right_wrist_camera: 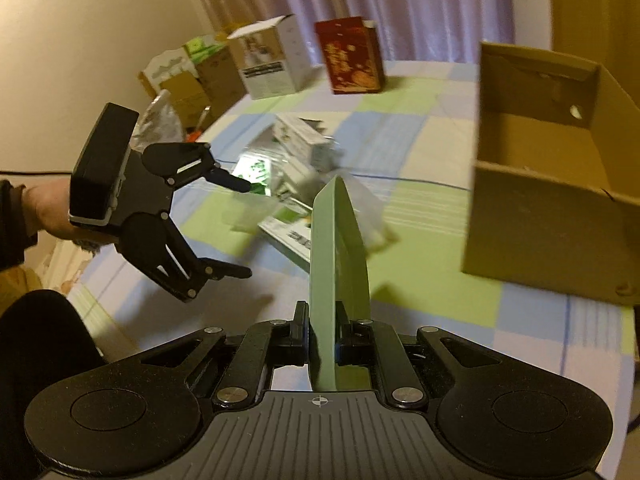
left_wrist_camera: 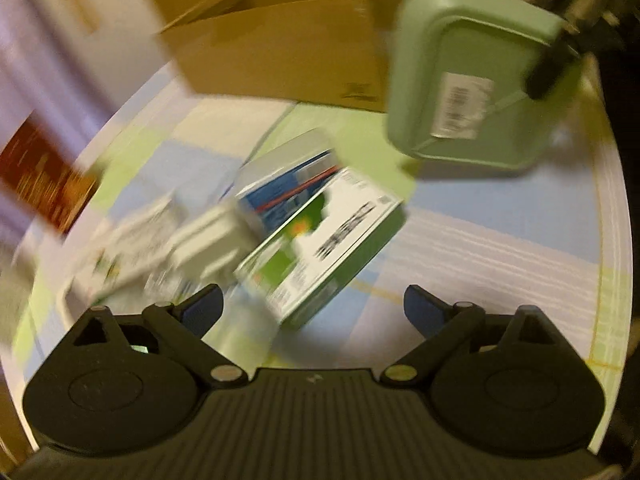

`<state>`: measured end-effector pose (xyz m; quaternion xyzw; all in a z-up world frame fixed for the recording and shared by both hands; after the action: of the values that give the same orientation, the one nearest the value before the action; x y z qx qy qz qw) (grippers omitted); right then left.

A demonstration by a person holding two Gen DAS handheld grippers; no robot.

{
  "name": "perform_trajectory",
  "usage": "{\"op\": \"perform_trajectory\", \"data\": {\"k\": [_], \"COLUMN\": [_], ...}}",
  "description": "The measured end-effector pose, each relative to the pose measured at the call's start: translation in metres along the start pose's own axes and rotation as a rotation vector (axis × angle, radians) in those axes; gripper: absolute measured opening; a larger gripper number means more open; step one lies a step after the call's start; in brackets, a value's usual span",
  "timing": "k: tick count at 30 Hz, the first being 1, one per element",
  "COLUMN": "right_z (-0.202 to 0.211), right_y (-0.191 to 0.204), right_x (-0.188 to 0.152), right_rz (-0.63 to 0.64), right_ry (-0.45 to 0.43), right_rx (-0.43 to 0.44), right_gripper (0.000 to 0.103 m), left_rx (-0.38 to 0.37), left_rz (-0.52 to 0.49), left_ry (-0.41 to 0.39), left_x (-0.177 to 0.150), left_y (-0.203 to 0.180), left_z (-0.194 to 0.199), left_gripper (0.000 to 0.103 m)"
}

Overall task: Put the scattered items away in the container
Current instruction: 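Grasp the white-green spray box with the left tool while the right tool holds the lid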

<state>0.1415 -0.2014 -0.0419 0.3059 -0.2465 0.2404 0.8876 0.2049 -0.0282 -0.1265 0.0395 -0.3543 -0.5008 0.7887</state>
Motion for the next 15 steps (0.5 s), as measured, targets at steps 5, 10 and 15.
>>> {"op": "perform_trajectory", "data": {"k": [5,10,15], "right_z": [0.007,0.006,0.004], "right_y": [-0.016,-0.016,-0.019], "right_x": [-0.007,-0.007,-0.007], "right_rz": [-0.019,0.061,0.083], "right_ry": [-0.016,-0.020,-0.033], "right_rx": [-0.017,-0.066,-0.068], "right_gripper": [0.012,0.012,0.012], "left_rx": [-0.054,-0.104,-0.128], "left_rz": [-0.116,-0.143,-0.114], "left_ry": [-0.014,0.062,0.115], "left_x": [0.024,0.030,0.027], "left_y": [-0.013,-0.015,-0.015], "left_z": [-0.028,-0.056,-0.057], "left_gripper": [0.094,0.092,0.091]}}
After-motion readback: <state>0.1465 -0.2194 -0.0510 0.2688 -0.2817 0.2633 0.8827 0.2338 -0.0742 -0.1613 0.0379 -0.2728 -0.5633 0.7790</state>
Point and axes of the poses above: each gripper's, at about its wrist camera, not at the fingertips, and z roughly against the way its jaws point, y to its left, x to its top, the point moved 6 cm from there along -z, roughly the way its jaws point, and after that the axes turned 11 degrees about x, right-handed, at the moved point
